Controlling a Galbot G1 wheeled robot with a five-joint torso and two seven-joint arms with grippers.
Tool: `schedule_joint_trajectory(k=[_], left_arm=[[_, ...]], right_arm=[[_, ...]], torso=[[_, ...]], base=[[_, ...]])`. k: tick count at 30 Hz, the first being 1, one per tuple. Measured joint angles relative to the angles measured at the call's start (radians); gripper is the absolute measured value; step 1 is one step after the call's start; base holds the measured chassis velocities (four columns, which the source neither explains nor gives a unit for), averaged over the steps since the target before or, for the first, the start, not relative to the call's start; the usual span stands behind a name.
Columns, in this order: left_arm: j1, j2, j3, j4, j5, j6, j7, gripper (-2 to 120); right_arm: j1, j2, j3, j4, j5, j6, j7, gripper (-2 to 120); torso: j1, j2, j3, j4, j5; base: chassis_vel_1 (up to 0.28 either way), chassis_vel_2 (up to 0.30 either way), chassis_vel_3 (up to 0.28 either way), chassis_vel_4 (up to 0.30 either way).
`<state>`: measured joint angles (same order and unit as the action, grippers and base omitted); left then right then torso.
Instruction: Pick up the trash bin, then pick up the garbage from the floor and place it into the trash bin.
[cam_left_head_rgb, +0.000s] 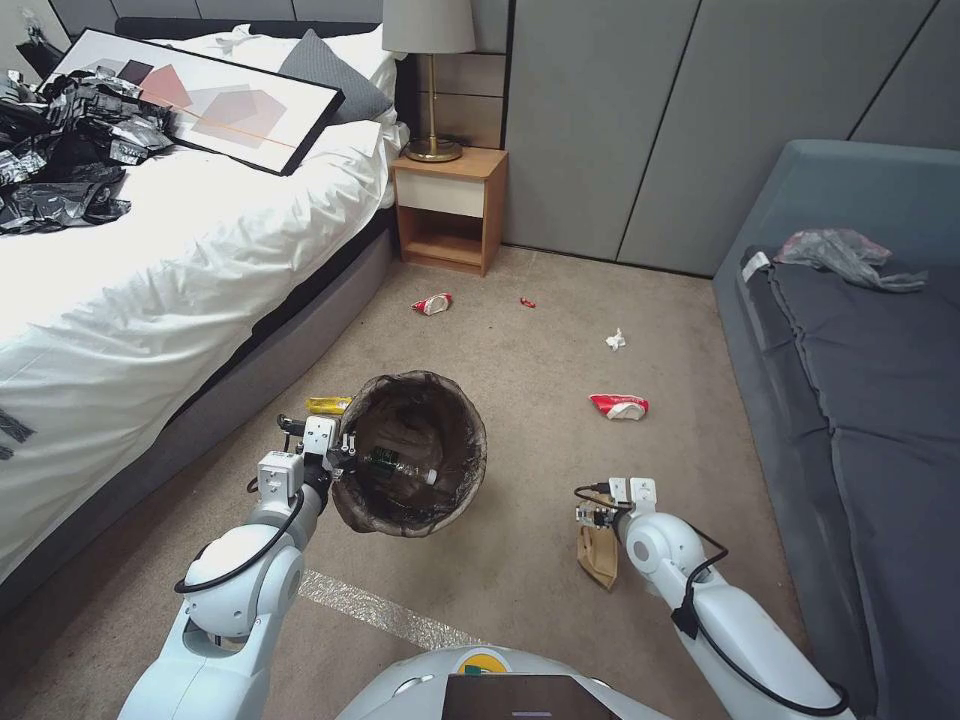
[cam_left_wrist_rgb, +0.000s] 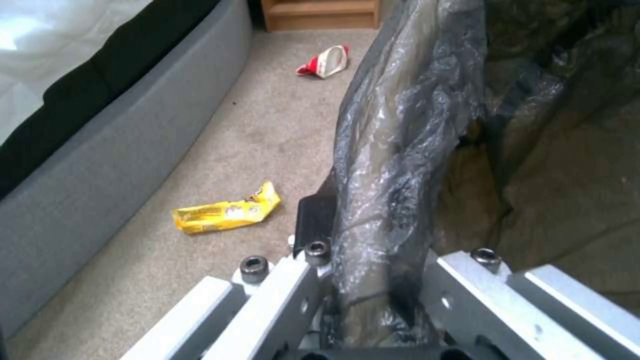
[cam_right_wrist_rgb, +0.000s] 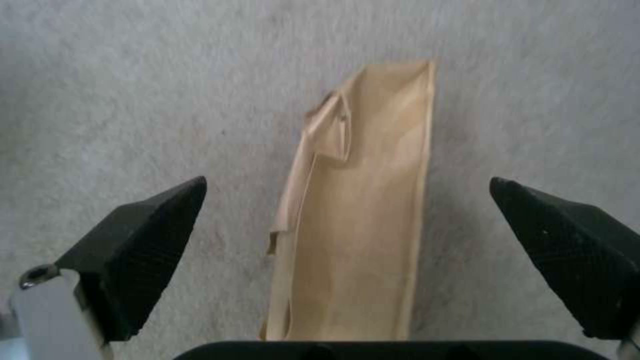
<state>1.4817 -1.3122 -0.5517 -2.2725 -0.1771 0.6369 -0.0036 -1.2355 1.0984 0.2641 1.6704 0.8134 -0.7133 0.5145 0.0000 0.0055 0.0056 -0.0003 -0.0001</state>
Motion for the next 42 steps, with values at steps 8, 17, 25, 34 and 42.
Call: schedule_joint_trajectory(k=[8,17,25,34,42], left_arm=[[-0.007,0.002,0.005,0.010,-0.002,-0.001,0.002,2],[-0.012,0.003,0.012,0.016,-0.002,-0.003,0.004,2],[-0.011,0.006,0.009,0.017,-0.004,-0.005,0.005,2],[-0.015,0.004,0.002,0.017,-0.005,-0.005,0.007,2],[-0.019,0.004,0.000,0.017,-0.006,-0.005,0.009,2]], right_arm=[[0.010,0.053,-0.009,-0.080,-0.041,0.026,-0.006,100],[0.026,0.093,-0.023,-0.147,-0.080,0.049,-0.016,100],[0.037,0.119,-0.023,-0.221,-0.126,0.086,-0.035,92],[0.037,0.130,-0.014,-0.233,-0.133,0.104,-0.044,63],[0.019,0.108,-0.001,-0.207,-0.130,0.107,-0.037,31]], torso=[[0.000,0.000,0.000,0.0001,0.0000],[0.000,0.000,0.000,0.0001,-0.0001],[0.000,0.000,0.000,0.0000,0.0001],[0.000,0.000,0.000,0.0000,-0.0001],[0.000,0.000,0.000,0.0003,0.0003]], base=[[0.000,0.000,0.000,0.000],[0.000,0.000,0.000,0.000],[0.000,0.000,0.000,0.000],[0.000,0.000,0.000,0.000],[0.000,0.000,0.000,0.000]])
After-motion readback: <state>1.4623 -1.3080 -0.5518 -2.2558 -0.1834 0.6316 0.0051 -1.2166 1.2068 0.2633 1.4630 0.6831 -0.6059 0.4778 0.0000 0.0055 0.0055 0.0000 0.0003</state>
